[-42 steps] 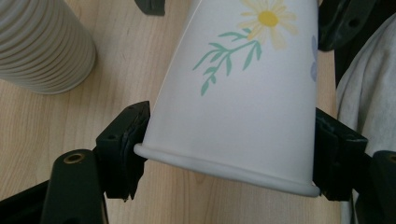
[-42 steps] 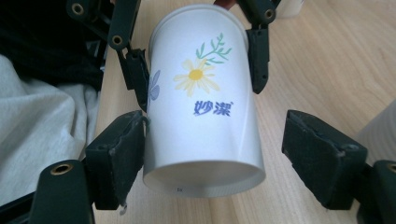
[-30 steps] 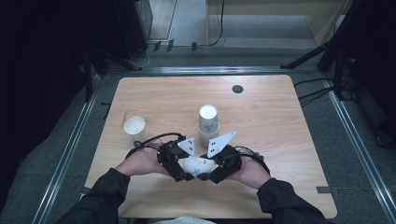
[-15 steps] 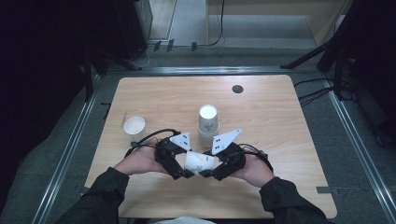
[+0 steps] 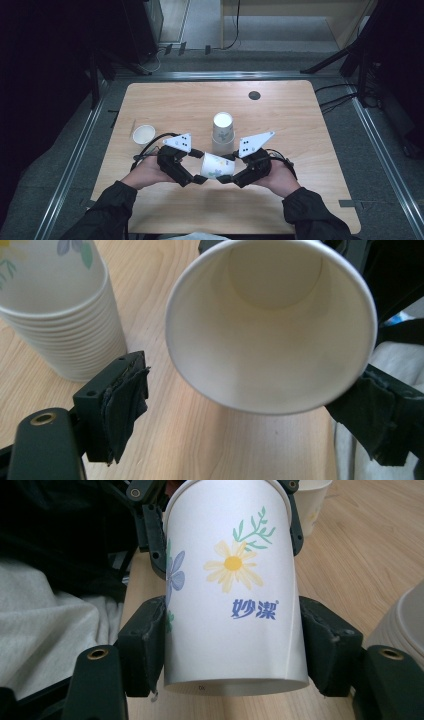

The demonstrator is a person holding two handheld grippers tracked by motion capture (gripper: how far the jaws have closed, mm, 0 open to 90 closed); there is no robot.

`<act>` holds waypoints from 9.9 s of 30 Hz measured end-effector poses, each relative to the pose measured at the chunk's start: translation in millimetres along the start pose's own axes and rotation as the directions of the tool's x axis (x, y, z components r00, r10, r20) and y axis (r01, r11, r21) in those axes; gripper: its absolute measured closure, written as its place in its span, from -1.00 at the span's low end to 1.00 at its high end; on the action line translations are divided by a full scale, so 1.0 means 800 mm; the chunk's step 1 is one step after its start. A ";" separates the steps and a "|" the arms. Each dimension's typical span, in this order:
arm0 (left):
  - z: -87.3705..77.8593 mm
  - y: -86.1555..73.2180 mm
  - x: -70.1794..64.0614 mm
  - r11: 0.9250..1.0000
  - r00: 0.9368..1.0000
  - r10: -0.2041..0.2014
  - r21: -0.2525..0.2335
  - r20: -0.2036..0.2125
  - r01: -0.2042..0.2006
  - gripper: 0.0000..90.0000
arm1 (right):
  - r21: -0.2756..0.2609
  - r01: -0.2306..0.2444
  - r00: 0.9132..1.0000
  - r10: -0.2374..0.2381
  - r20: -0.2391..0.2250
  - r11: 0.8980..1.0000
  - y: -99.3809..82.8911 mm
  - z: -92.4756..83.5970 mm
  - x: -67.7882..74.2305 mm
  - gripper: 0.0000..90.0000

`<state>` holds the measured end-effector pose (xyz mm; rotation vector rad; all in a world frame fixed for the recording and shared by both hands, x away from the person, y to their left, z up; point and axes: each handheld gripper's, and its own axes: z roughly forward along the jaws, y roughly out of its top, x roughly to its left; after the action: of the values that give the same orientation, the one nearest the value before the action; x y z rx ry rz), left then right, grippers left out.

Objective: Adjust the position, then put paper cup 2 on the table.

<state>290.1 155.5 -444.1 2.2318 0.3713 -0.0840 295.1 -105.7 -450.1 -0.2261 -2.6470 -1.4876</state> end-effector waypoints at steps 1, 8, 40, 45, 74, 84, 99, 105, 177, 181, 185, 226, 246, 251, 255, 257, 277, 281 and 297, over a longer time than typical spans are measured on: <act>0.000 0.000 -0.001 1.000 1.000 -0.003 -0.017 0.003 0.003 -0.72 | -0.002 0.003 1.000 -0.003 -0.004 1.000 0.001 0.000 0.000 -0.24; -0.005 -0.001 -0.010 0.997 1.000 0.000 -0.077 0.016 0.002 -0.71 | -0.009 0.018 0.998 -0.019 -0.054 1.000 0.006 0.006 0.001 -0.24; -0.005 0.006 -0.006 0.990 0.999 0.014 0.137 -0.034 -0.009 -0.42 | 0.106 0.010 1.000 -0.012 0.011 0.994 -0.006 0.026 -0.002 -0.50; 0.009 0.012 -0.010 0.976 0.997 0.066 0.209 -0.029 -0.059 -0.42 | 0.140 0.029 0.999 -0.032 0.020 0.990 -0.012 0.034 0.001 -0.49; 0.035 0.026 -0.022 0.957 0.992 0.123 0.269 -0.033 -0.110 -0.73 | 0.216 0.065 0.997 -0.069 0.014 0.974 -0.017 0.044 0.009 -0.25; 0.012 0.020 -0.012 0.989 0.997 0.072 0.130 -0.019 -0.069 -0.73 | 0.129 0.063 0.997 -0.068 0.032 0.990 -0.014 0.024 0.006 -0.26; -0.001 0.005 -0.009 1.000 1.000 -0.001 0.031 -0.022 0.002 -0.71 | 0.051 0.057 0.998 -0.058 0.015 0.997 -0.006 0.014 -0.002 -0.26; -0.004 -0.001 -0.009 0.999 0.999 -0.031 -0.013 -0.007 0.031 -0.71 | 0.022 0.052 0.999 -0.052 0.009 0.998 -0.002 0.012 -0.005 -0.26; -0.033 -0.005 0.002 0.984 0.996 -0.076 -0.164 -0.055 0.066 -0.39 | 0.098 -0.046 0.995 0.037 0.095 0.994 -0.013 0.037 -0.010 -0.53; -0.035 -0.008 0.002 0.985 0.994 -0.087 -0.156 -0.064 0.076 -0.39 | 0.105 -0.064 0.989 0.049 0.142 0.992 -0.017 0.037 -0.015 -0.52; -0.038 -0.012 0.002 0.986 0.993 -0.089 -0.147 -0.077 0.077 -0.39 | 0.104 -0.068 0.983 0.049 0.175 0.992 -0.017 0.034 -0.018 -0.51; -0.074 -0.080 0.031 0.989 0.954 -0.122 0.050 -0.274 0.140 -0.40 | 0.140 -0.058 0.982 0.031 0.188 0.988 -0.012 0.039 -0.029 -0.50; -0.092 -0.111 0.053 0.974 0.925 -0.167 0.089 -0.342 0.209 -0.42 | 0.160 -0.058 0.981 0.027 0.190 0.985 -0.013 0.041 -0.030 -0.50; -0.097 -0.119 0.059 0.967 0.911 -0.186 0.098 -0.367 0.237 -0.43 | 0.161 -0.060 0.982 0.029 0.188 0.985 -0.013 0.041 -0.030 -0.50; -0.103 -0.122 0.061 0.964 0.903 -0.195 0.097 -0.382 0.249 -0.44 | 0.162 -0.059 0.981 0.027 0.190 0.985 -0.014 0.042 -0.030 -0.50; -0.104 -0.125 0.061 0.960 0.898 -0.200 0.105 -0.392 0.260 -0.45 | 0.163 -0.057 0.982 0.025 0.189 0.985 -0.014 0.042 -0.030 -0.50; -0.100 -0.136 0.064 0.941 0.881 -0.172 0.191 -0.440 0.279 -0.51 | 0.169 -0.053 0.981 0.020 0.190 0.984 -0.014 0.042 -0.030 -0.50; -0.099 -0.135 0.063 0.941 0.886 -0.168 0.197 -0.433 0.275 -0.55 | 0.169 -0.052 0.981 0.019 0.191 0.984 -0.014 0.042 -0.031 -0.50; -0.105 -0.125 0.057 0.949 0.887 -0.188 0.153 -0.421 0.274 -0.70 | 0.171 -0.055 0.981 0.022 0.192 0.984 -0.014 0.042 -0.030 -0.50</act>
<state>298.9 289.9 -474.0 2.3977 0.8936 0.2249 316.3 -84.9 -480.6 -0.4211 -2.8835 -1.2698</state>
